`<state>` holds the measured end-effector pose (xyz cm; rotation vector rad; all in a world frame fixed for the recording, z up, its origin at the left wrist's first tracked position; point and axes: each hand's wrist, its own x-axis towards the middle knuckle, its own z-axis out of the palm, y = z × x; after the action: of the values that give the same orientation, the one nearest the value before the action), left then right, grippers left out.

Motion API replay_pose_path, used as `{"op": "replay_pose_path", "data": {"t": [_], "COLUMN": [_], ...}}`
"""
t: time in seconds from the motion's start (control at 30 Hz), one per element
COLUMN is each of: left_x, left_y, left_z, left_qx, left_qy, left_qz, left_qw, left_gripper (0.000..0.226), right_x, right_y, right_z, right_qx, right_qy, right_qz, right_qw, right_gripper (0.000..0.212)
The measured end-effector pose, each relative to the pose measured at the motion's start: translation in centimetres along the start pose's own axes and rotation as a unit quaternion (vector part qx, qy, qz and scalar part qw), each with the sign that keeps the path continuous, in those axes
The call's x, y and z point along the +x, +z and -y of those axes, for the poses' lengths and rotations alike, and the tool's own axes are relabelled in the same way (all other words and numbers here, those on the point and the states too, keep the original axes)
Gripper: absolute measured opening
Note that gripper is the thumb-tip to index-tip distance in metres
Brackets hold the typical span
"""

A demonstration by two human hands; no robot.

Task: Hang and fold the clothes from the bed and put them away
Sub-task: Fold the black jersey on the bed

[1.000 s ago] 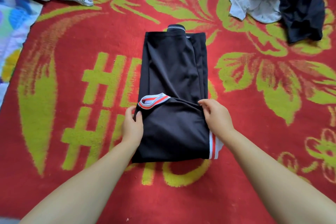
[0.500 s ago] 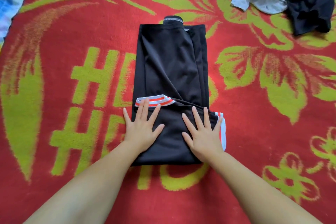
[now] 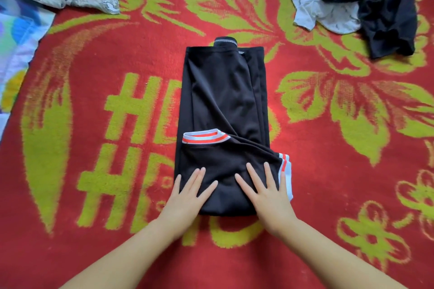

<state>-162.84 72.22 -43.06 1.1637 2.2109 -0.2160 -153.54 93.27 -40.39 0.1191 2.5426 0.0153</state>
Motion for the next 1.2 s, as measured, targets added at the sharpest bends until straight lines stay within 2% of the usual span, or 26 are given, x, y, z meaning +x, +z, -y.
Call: {"op": "replay_pose_path", "data": {"t": [0.03,0.1,0.17,0.23,0.3,0.37,0.4,0.43,0.5,0.63,0.7,0.73,0.77,0.8,0.87,0.93,1.0,1.03,1.1,1.2], "left_x": [0.4,0.5,-0.6,-2.0,-3.3,-3.8,-3.5,-2.8,-0.7,4.1,5.1,4.8,4.2,3.3,1.3,-0.6,-2.0,-2.4,-2.6,-1.8], "left_y": [-0.6,-2.2,-4.2,-6.2,-8.0,-9.9,-10.8,-11.7,-13.2,-12.8,-11.2,-10.1,-9.2,-8.1,-5.8,-3.4,-1.5,-1.1,-0.8,-1.6], "left_z": [0.0,-0.5,-0.8,-0.8,-0.2,1.3,2.5,3.8,6.1,8.6,7.9,7.0,6.0,4.7,1.5,-1.1,-2.2,-2.0,-1.2,-0.2], "left_qx": [-0.006,-0.018,-0.071,-0.141,-0.204,-0.273,-0.311,-0.355,-0.41,-0.413,-0.34,-0.27,-0.196,-0.135,-0.064,-0.028,-0.028,-0.022,0.002,0.029], "left_qy": [0.004,0.016,0.023,0.067,0.105,0.078,0.044,0.009,-0.037,-0.148,-0.212,-0.239,-0.239,-0.205,-0.082,0.012,0.022,0.008,-0.028,-0.016], "left_qz": [0.015,0.075,0.163,0.269,0.337,0.38,0.386,0.383,0.345,0.165,0.035,-0.045,-0.123,-0.19,-0.266,-0.221,-0.125,-0.083,-0.052,-0.067], "left_qw": [1.0,0.997,0.984,0.95,0.913,0.88,0.867,0.853,0.843,0.883,0.916,0.932,0.943,0.951,0.958,0.975,0.992,0.996,0.998,0.997], "left_gripper": [0.098,0.094,0.088,0.077,0.065,0.045,0.036,0.032,0.03,0.031,0.026,0.031,0.042,0.055,0.075,0.08,0.087,0.094,0.101,0.097], "right_x": [0.5,0.9,0.1,-1.2,-2.7,-3.0,-2.3,-1.1,1.6,5.5,5.6,5.1,4.2,3.2,0.9,-0.7,-1.0,-0.8,-0.2,0.6], "right_y": [0.0,-0.1,-1.4,-3.3,-5.2,-7.9,-9.2,-10.2,-11.2,-9.1,-7.4,-6.7,-6.1,-5.2,-3.2,-1.7,-0.8,-0.8,-0.9,-1.0], "right_z": [0.2,0.3,0.5,0.3,-0.2,-1.1,-1.9,-2.8,-4.4,-5.2,-4.2,-3.4,-2.4,-1.2,1.4,2.5,2.0,1.8,1.8,2.4], "right_qx": [0.002,0.003,-0.007,0.016,0.085,0.16,0.171,0.18,0.218,0.276,0.235,0.193,0.156,0.132,0.076,0.031,0.009,-0.012,-0.051,-0.021], "right_qy": [0.001,-0.005,-0.036,-0.094,-0.155,-0.178,-0.183,-0.178,-0.137,-0.002,0.07,0.089,0.084,0.055,-0.036,-0.078,-0.057,-0.041,-0.025,-0.055], "right_qz": [-0.001,0.059,0.133,0.254,0.371,0.411,0.398,0.37,0.303,0.125,0.001,-0.072,-0.128,-0.164,-0.158,-0.082,-0.007,0.015,0.035,0.066], "right_qw": [1.0,0.998,0.99,0.963,0.912,0.88,0.883,0.894,0.917,0.953,0.969,0.974,0.976,0.976,0.984,0.993,0.998,0.999,0.998,0.996], "right_gripper": [0.097,0.086,0.085,0.086,0.079,0.054,0.039,0.029,0.028,0.046,0.051,0.052,0.054,0.057,0.071,0.093,0.109,0.111,0.1,0.078]}}
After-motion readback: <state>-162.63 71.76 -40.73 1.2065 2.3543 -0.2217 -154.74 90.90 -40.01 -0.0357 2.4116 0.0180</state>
